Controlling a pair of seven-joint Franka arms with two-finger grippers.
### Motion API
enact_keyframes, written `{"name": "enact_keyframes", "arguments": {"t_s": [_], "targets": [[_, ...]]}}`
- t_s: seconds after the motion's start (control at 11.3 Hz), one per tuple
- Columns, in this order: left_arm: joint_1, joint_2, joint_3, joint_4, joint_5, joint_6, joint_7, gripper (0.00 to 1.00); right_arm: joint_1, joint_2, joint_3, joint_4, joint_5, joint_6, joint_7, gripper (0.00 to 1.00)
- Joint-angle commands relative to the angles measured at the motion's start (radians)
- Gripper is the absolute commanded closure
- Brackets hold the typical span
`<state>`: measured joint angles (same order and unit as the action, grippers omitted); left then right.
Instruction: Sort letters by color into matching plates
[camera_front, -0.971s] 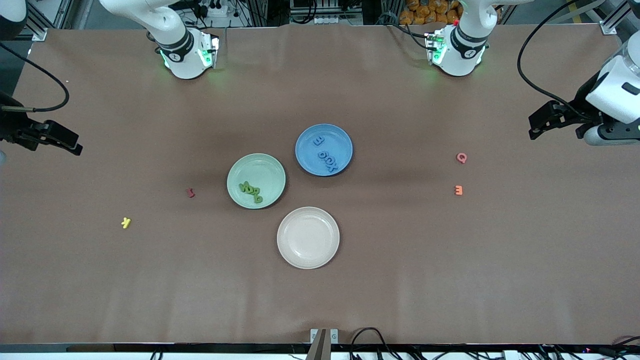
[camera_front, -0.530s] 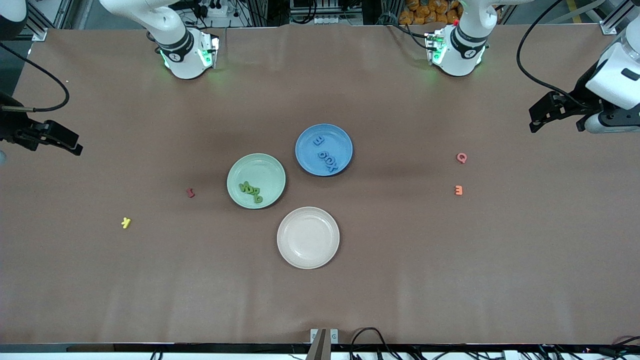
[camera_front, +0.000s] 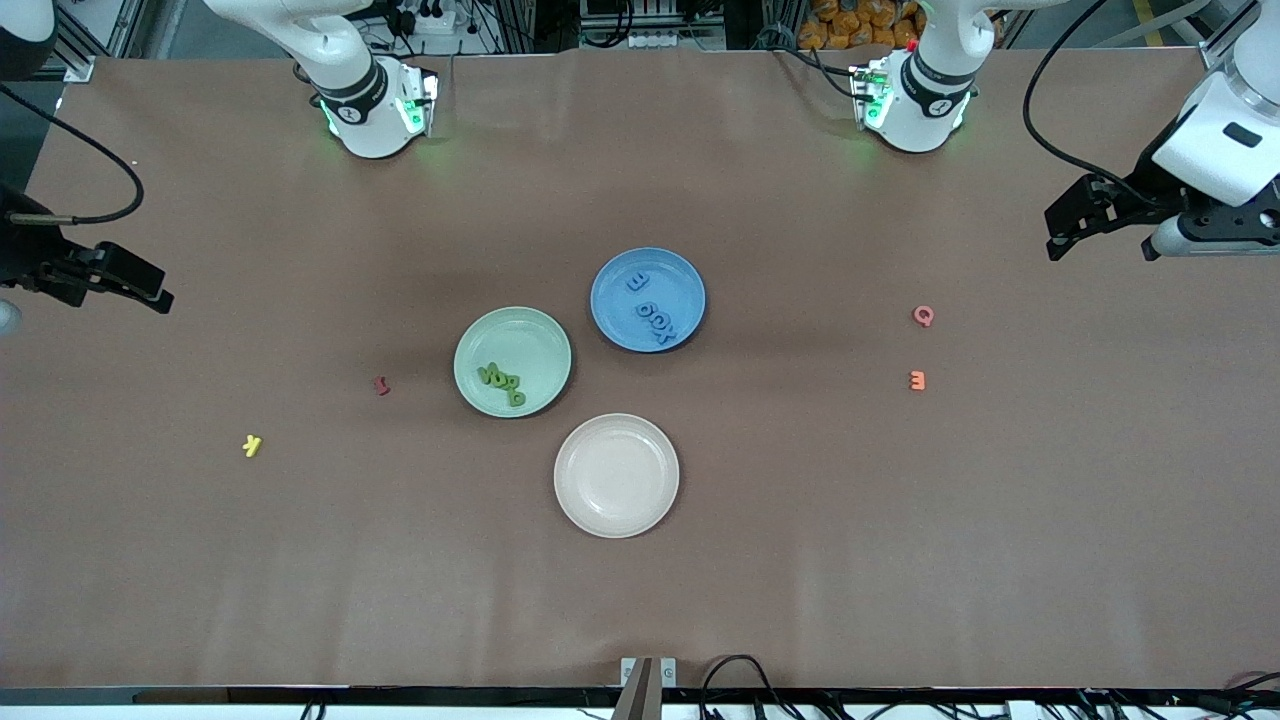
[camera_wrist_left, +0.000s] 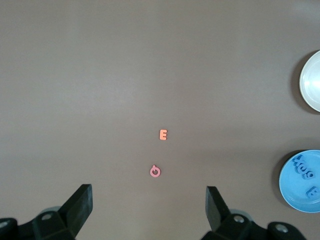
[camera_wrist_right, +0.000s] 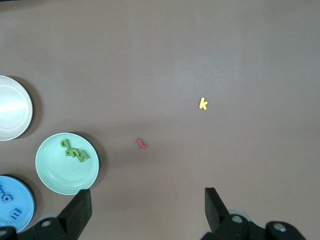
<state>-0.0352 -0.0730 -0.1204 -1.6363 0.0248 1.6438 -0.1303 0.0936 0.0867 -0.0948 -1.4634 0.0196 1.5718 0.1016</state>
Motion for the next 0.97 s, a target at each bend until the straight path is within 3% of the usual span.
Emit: {"name": "enact_keyframes", "arguments": {"t_s": [0.0,0.88], "targets": [[0.006,-0.021,-0.002,-0.017,-0.016,0.004,0.017,0.00,-0.046,-0.018,0.053,-0.008,-0.012,0.004,0.004,0.00],[0.011,-0.010,0.008,-0.023,-0.019,-0.006,0.018,0.00,-0.054,-0.015,0.069,-0.008,-0.020,0.013,0.013,0.00]]}}
